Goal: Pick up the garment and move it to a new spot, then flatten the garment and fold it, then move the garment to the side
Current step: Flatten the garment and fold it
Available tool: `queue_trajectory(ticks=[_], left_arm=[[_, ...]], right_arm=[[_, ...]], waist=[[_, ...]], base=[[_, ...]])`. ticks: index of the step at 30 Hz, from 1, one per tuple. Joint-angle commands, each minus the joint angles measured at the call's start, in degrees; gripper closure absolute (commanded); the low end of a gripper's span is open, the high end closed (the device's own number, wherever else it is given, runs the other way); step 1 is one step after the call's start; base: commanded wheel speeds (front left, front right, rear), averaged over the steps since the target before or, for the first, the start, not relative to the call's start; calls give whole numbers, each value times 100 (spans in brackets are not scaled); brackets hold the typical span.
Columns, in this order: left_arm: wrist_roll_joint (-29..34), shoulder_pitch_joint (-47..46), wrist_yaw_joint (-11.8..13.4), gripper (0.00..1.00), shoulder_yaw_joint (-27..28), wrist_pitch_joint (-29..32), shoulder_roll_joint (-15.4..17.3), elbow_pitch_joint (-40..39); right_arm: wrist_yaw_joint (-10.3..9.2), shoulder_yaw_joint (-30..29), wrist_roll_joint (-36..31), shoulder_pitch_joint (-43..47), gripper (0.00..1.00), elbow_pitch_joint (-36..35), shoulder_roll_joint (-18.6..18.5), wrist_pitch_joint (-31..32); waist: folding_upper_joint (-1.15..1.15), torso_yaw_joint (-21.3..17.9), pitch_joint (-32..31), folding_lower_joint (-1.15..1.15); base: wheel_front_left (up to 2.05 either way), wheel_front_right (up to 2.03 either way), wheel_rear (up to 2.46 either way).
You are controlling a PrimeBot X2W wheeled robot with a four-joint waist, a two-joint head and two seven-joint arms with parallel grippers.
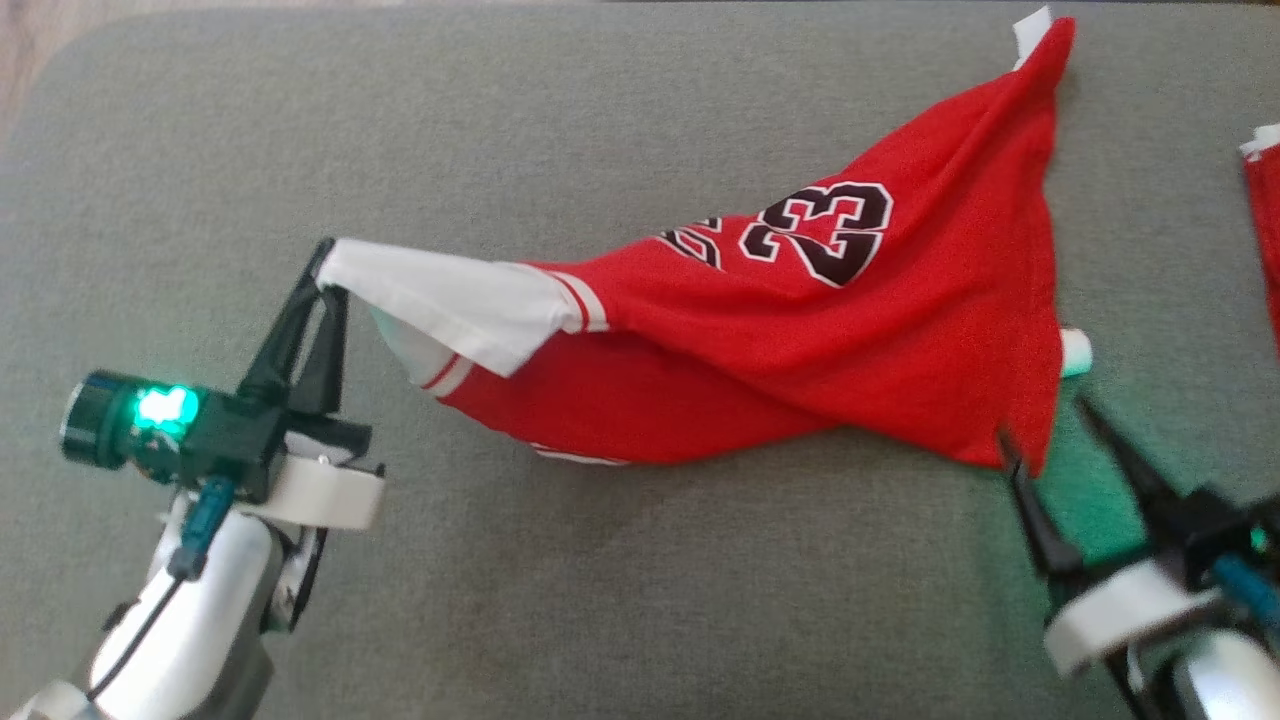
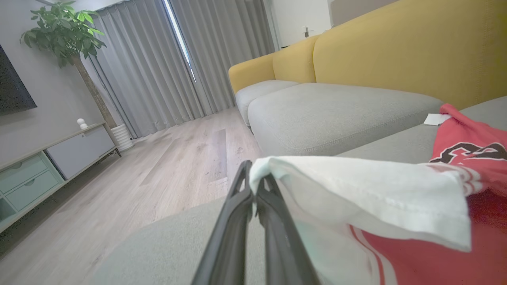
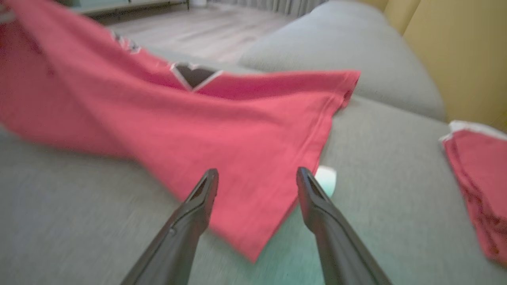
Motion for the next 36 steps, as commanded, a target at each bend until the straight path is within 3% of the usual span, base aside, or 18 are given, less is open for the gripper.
queue_trajectory(ticks=[1,6,10,20,22,25,28,29,30,36], left_arm=[[26,-304,53,100,296,-10,230,-155],[5,-313,63,100,310,56,300,-159],[-15,-281,74,100,293,98,321,-196],[-39,-290,96,100,233,126,307,-298],[-46,-295,99,100,211,124,289,-305],[-54,-305,104,100,187,118,271,-309],[-71,-306,107,100,184,100,272,-305],[-79,-304,107,100,185,92,275,-301],[-85,-303,106,100,184,84,276,-294],[-106,-263,129,100,216,-1,317,-239]], right_arm=[[39,219,96,95,0,-279,-317,123],[39,405,242,322,0,-373,-321,404],[39,414,467,207,0,-130,-94,640],[39,612,611,-276,2,472,-52,858],[39,656,684,-315,25,579,-30,894],[39,685,712,-338,27,681,-45,909],[39,712,744,-341,66,722,-55,863],[39,723,740,-345,91,713,-61,823],[39,723,743,-344,100,709,-65,790],[39,617,739,-293,100,507,-166,672]], waist=[[0,-81,-70,0],[0,-184,-180,0],[0,-197,-193,0],[0,-116,-112,0],[0,-93,-105,0],[0,-63,-98,0],[0,-63,-100,0],[0,-67,-102,0],[0,-71,-108,0],[0,-142,-268,0]], base=[[0,0,0],[0,0,0],[0,0,0],[0,0,0],[0,0,0],[0,0,0],[0,0,0],[0,0,0],[0,0,0],[0,0,0]])
